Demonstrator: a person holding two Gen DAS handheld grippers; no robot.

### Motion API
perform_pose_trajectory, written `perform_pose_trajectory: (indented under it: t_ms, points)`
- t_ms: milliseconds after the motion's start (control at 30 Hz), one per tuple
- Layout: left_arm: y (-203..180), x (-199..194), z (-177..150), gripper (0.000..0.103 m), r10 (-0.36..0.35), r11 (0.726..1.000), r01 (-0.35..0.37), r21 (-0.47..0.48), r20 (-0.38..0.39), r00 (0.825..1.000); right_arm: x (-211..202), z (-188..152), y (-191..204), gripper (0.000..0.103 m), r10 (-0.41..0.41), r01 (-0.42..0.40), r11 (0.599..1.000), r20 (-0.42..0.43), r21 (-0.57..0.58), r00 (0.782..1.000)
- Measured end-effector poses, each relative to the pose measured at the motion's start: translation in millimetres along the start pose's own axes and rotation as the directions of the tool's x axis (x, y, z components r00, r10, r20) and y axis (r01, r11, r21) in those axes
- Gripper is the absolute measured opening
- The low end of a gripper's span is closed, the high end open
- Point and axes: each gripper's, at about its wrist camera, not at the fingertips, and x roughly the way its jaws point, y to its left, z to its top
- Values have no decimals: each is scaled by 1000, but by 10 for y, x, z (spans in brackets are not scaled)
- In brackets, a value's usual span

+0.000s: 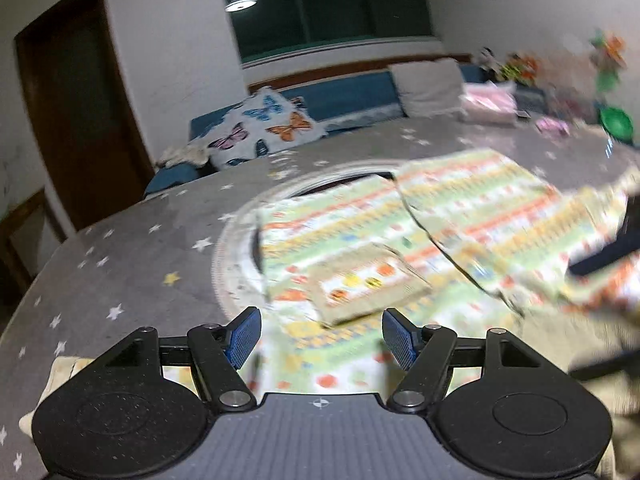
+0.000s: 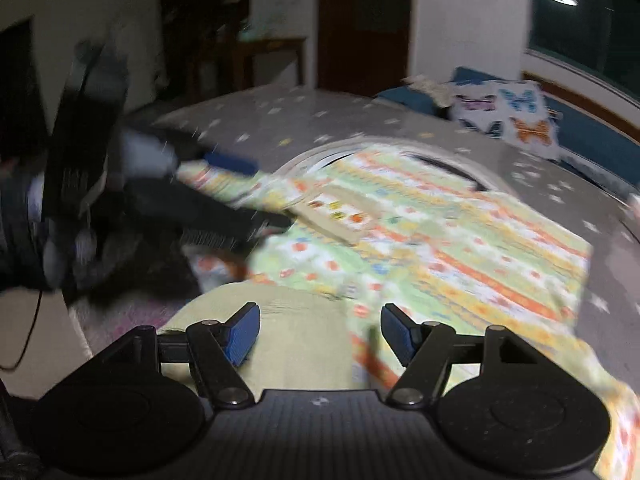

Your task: Fold clothes

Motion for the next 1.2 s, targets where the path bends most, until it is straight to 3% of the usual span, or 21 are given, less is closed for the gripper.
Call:
perform_pose_trajectory:
  t_ms: [133, 367, 567, 667, 767, 833, 1000, 1133, 1167, 1200]
  points:
    - [-104, 5, -44, 70, 3, 999, -3, 44, 5, 1000, -218, -185, -296, 69, -84, 82, 987, 13, 138, 996]
    - [-96, -65, 181, 70, -12, 1000, 12, 21, 36, 999, -457, -584, -680, 69, -173, 175, 934, -33, 313, 984]
    - [-363, -61, 426, 71, -109, 993, 106, 44, 70, 992, -835, -895, -997, 69, -280, 265, 855, -33, 446, 960]
    - [-583, -35, 506, 71, -157, 985, 151, 80, 75, 985, -1006, -1024, -1199, 67, -386, 362, 803, -49, 473, 921]
    - [-787, -31, 550, 71, -206, 974, 197, 110, 75, 976, -1126, -1160, -1467, 64, -518, 493, 717, -97, 493, 850]
    - [-903, -25, 561, 71, -233, 967, 223, 127, 69, 970, -1220, -1266, -1662, 62, -595, 567, 637, -133, 523, 792]
    - [-1101, -27, 544, 71, -272, 952, 261, 160, 45, 961, -1288, -1410, -1974, 58, -676, 643, 540, -176, 543, 716]
    - [-1196, -29, 550, 71, -282, 945, 271, 181, 34, 959, -1209, -1482, -2092, 46, -648, 605, 536, -172, 589, 742]
    - [-1214, -27, 556, 71, -283, 944, 272, 186, 32, 959, -1202, -1481, -2085, 36, -650, 605, 539, -168, 586, 741]
    - [-1229, -24, 564, 72, -283, 943, 273, 190, 30, 959, -1199, -1480, -2080, 19, -650, 602, 544, -161, 584, 743]
